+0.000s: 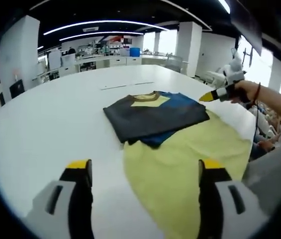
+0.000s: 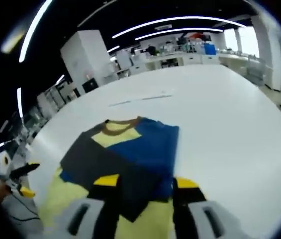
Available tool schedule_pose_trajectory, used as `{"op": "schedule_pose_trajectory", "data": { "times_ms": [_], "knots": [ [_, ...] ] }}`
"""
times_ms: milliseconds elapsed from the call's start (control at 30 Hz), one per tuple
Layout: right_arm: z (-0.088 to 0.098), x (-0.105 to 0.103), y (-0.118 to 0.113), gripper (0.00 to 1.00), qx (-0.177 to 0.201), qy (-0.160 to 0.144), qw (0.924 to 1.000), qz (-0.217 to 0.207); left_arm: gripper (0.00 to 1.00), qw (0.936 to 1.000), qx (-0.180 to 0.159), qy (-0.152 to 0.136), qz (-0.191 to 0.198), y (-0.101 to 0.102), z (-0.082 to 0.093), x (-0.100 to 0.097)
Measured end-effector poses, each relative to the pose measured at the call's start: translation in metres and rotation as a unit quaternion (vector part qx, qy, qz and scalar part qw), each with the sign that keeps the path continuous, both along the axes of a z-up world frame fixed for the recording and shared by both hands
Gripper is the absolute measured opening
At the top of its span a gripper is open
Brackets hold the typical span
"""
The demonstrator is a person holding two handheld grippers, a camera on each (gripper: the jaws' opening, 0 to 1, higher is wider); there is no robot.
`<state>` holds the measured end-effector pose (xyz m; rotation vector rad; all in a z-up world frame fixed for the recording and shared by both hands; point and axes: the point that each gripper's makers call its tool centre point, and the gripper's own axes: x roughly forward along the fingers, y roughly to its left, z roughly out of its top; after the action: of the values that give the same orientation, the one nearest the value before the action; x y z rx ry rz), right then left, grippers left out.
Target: Fold the garment on the visible template until the final outline fits inside the template.
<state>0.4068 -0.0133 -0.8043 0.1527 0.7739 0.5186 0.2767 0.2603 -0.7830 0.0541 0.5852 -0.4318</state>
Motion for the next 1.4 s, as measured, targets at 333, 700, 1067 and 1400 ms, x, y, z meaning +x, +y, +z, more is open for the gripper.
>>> {"op": "schedule_pose_trajectory", "data": {
  "times_ms": [333,700,1067,1400],
  "knots": [
    [0.014,-0.030,0.008,0.80,-0.011,-0.012,0.9968,0.078,0.96,0.9998,-0.005,0.001,-0.021,-0.006,0.003,-0.005],
    [0.007,-0.077,0.004,0.92,-0.036,0.009,0.9826,0.182,0.99,0.9963,-0.005,0.018,-0.084,-0.016,-0.002,-0.021],
    [0.006,-0.147,0.007,0.88,-0.033,0.025,0.9641,0.262,0.95,0.9885,-0.008,0.020,-0.149,-0.021,-0.006,-0.044],
    [0.000,-0.178,-0.001,0.80,-0.083,0.004,0.9444,0.318,0.88,0.9739,0.027,0.036,-0.222,-0.032,-0.026,-0.077]
  ]
}}
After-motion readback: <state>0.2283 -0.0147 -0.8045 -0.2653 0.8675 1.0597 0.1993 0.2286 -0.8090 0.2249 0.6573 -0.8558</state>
